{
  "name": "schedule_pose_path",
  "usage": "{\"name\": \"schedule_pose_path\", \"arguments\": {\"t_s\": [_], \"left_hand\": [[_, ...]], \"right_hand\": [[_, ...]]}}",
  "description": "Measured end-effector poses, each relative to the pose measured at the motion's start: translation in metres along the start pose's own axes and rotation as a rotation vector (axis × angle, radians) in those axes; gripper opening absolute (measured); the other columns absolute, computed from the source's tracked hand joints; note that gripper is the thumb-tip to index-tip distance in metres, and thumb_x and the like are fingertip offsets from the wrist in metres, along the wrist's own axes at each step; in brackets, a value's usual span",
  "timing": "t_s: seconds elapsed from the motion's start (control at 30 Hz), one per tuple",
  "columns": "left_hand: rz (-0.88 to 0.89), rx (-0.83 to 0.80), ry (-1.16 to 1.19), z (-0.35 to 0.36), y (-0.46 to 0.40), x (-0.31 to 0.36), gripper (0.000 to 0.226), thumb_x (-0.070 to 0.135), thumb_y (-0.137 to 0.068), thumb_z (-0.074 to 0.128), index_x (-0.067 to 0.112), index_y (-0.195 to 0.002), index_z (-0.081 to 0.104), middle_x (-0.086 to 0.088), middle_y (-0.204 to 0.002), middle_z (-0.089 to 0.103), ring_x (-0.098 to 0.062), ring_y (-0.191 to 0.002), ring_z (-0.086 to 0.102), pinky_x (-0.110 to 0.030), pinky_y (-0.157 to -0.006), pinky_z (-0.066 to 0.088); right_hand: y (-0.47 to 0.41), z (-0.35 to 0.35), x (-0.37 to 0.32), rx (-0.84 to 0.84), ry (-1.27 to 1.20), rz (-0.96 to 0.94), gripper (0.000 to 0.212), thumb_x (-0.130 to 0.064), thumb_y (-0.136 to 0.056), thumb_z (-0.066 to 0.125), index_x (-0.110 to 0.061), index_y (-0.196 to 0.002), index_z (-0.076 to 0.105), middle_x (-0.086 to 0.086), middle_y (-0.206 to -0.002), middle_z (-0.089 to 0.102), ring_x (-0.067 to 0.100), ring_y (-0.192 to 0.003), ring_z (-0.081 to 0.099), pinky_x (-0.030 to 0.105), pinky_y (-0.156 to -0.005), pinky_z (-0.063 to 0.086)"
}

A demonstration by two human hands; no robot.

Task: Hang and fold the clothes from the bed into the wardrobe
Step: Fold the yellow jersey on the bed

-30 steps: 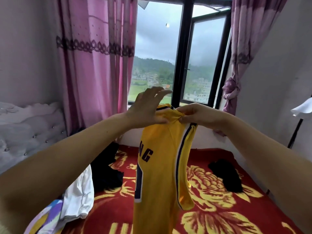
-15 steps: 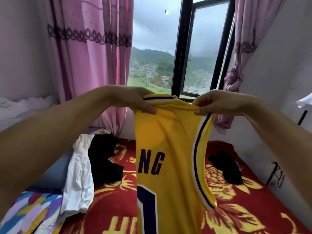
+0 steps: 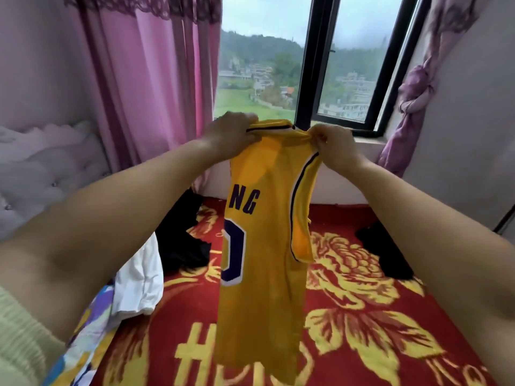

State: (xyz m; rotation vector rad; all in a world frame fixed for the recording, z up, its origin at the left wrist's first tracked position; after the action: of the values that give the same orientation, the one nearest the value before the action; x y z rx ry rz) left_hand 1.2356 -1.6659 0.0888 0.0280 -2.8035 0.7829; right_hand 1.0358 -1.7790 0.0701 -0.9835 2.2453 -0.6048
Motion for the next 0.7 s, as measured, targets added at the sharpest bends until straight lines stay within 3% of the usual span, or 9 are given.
{"name": "schedule_pose_path", "arguments": {"t_s": [0.1,0.2,0.27,0.33,0.4,0.5,0.6,0.67,0.7], "left_hand": [[0.054,0.046,0.008,-0.014,0.002,-0.004,0.014,0.026,-0.091,0.062,0.012,-0.091,0.059,-0.001,-0.080,0.056,-0.020,-0.074,0.053,-0.032,-0.064,0.043],[0.103,-0.082,0.083,-0.013,0.024,-0.006,0.012,0.024,-0.089,0.065,0.018,-0.083,0.056,0.003,-0.074,0.054,-0.018,-0.071,0.053,-0.032,-0.065,0.042],[0.104,-0.225,0.088,0.007,0.052,-0.007,0.020,0.025,-0.087,0.067,0.025,-0.075,0.051,0.010,-0.069,0.052,-0.014,-0.066,0.053,-0.033,-0.066,0.045],[0.080,-0.356,0.118,0.039,0.087,-0.011,0.026,0.026,-0.083,0.070,0.027,-0.068,0.049,0.009,-0.065,0.051,-0.014,-0.063,0.051,-0.032,-0.064,0.042],[0.065,-0.482,0.123,0.083,0.128,-0.015,0.020,0.028,-0.082,0.071,0.017,-0.075,0.056,0.003,-0.071,0.054,-0.017,-0.068,0.051,-0.033,-0.065,0.040],[0.058,-0.782,0.136,0.165,0.215,-0.013,0.022,0.028,-0.087,0.065,0.009,-0.091,0.057,-0.003,-0.089,0.058,-0.020,-0.080,0.053,-0.035,-0.072,0.042],[0.032,-1.082,0.216,0.240,0.319,0.001,0.018,0.024,-0.088,0.058,0.009,-0.096,0.055,-0.009,-0.096,0.062,-0.027,-0.088,0.057,-0.036,-0.074,0.045],[0.028,-1.237,0.245,0.274,0.376,0.011,0.016,0.024,-0.088,0.055,0.011,-0.096,0.052,-0.013,-0.098,0.062,-0.031,-0.091,0.057,-0.038,-0.073,0.043],[0.022,-1.294,0.269,0.290,0.400,0.014,0.015,0.024,-0.089,0.054,0.010,-0.096,0.052,-0.014,-0.099,0.061,-0.031,-0.091,0.056,-0.036,-0.071,0.040]], "right_hand": [[-0.004,-0.015,-0.007,0.007,-0.018,-0.084,0.029,0.001,-0.091,0.046,-0.006,-0.107,0.069,0.010,-0.103,0.068,0.019,-0.091,0.057,0.020,-0.076,0.037],[0.015,-0.019,-0.009,-0.095,-0.043,-0.141,0.024,0.003,-0.090,0.050,-0.003,-0.103,0.070,0.009,-0.096,0.067,0.017,-0.085,0.055,0.019,-0.074,0.039],[0.042,-0.006,-0.005,-0.205,-0.032,-0.180,0.020,0.004,-0.089,0.054,-0.003,-0.099,0.070,0.003,-0.089,0.064,0.016,-0.081,0.055,0.022,-0.075,0.042],[0.080,0.018,0.004,-0.322,-0.057,-0.164,0.017,0.001,-0.090,0.056,-0.005,-0.098,0.070,-0.002,-0.087,0.063,0.014,-0.081,0.057,0.018,-0.074,0.042],[0.128,0.049,0.016,-0.453,-0.085,-0.103,0.016,0.000,-0.091,0.057,-0.005,-0.098,0.070,-0.001,-0.086,0.065,0.013,-0.079,0.058,0.014,-0.069,0.040],[0.227,0.106,0.034,-0.761,-0.108,-0.036,0.014,0.002,-0.089,0.053,-0.003,-0.085,0.065,0.007,-0.075,0.061,0.017,-0.066,0.050,0.028,-0.061,0.038],[0.338,0.151,0.045,-1.026,-0.179,0.022,0.033,0.001,-0.086,0.047,-0.026,-0.067,0.053,-0.013,-0.063,0.046,0.007,-0.059,0.038,0.022,-0.057,0.031],[0.401,0.173,0.049,-1.161,-0.191,0.047,0.027,-0.002,-0.087,0.045,-0.024,-0.074,0.056,-0.013,-0.068,0.051,0.010,-0.066,0.042,0.024,-0.061,0.031],[0.429,0.183,0.052,-1.222,-0.191,0.059,0.023,-0.004,-0.089,0.044,-0.017,-0.085,0.062,-0.005,-0.078,0.060,0.015,-0.074,0.049,0.026,-0.066,0.034]]}}
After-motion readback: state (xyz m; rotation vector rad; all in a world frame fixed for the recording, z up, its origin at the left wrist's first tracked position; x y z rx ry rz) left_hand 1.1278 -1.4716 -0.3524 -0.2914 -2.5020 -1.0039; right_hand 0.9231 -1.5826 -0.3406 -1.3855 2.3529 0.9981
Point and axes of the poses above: each hand's wrist, its own y-axis away from the middle knuckle, its own z-axis out of the palm, x = y × z, the point moved 1 cm from there along -y, towards the middle knuckle
